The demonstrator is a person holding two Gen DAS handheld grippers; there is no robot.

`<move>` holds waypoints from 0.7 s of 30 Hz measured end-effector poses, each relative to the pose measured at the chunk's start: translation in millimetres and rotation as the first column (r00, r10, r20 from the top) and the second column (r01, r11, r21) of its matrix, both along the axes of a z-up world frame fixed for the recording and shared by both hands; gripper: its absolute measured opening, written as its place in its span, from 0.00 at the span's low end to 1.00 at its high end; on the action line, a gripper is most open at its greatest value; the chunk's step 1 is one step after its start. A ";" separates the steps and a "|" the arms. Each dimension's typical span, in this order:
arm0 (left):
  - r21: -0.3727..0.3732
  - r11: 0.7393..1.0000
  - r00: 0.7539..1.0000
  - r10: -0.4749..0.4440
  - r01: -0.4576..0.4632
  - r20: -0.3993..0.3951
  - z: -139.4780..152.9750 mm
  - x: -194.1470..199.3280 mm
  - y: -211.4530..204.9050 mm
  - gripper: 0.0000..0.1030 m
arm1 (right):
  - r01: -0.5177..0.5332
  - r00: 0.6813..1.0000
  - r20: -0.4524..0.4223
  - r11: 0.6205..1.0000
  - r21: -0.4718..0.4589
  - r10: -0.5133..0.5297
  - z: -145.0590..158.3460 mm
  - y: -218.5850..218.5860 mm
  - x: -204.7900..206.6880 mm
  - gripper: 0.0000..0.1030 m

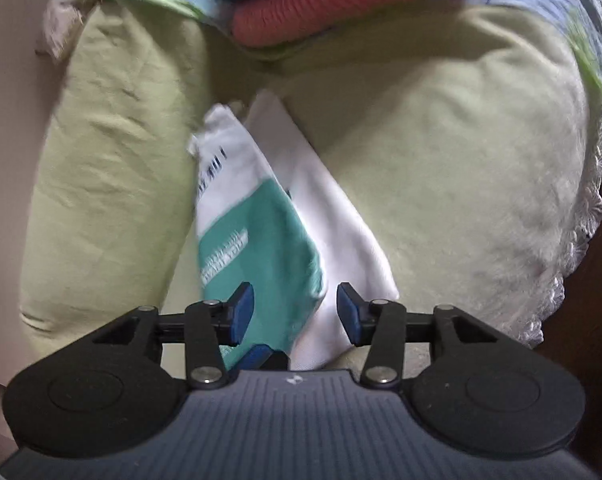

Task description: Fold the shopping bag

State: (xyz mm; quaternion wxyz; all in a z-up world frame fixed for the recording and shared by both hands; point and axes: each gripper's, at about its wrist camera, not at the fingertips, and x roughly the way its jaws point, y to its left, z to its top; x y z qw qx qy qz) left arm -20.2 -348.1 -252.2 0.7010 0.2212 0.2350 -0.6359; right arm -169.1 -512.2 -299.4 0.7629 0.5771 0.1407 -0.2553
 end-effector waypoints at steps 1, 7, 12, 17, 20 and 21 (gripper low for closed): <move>0.001 1.000 1.000 0.004 -0.004 0.015 0.1 0.3 1.0 0.11 | -0.002 1.000 -0.004 1.000 -0.012 0.002 -1.6 1.7 5.2 0.38; 0.007 1.000 0.994 0.024 -0.025 0.103 0.4 1.9 7.0 0.26 | -0.022 0.998 -0.061 0.990 -0.139 0.014 9.6 11.6 30.6 0.05; 0.010 0.999 0.986 0.038 -0.040 0.164 0.2 3.1 11.4 0.36 | 0.001 0.992 -0.115 0.937 -0.349 -0.044 42.3 28.4 24.7 0.03; 0.032 0.999 0.987 0.013 -0.018 0.159 -4.4 -1.6 9.0 0.37 | 0.033 0.979 -0.185 0.961 -0.274 -0.086 29.7 26.2 8.9 0.03; 0.040 0.999 0.985 -0.006 -0.001 0.172 -5.6 -5.4 8.0 0.38 | 0.060 0.977 -0.181 0.959 -0.275 -0.113 30.3 30.1 3.1 0.03; 0.041 0.999 0.985 -0.009 0.002 0.172 -5.4 -5.7 7.6 0.38 | 0.059 0.976 -0.183 0.952 -0.299 -0.118 34.1 33.6 3.8 0.03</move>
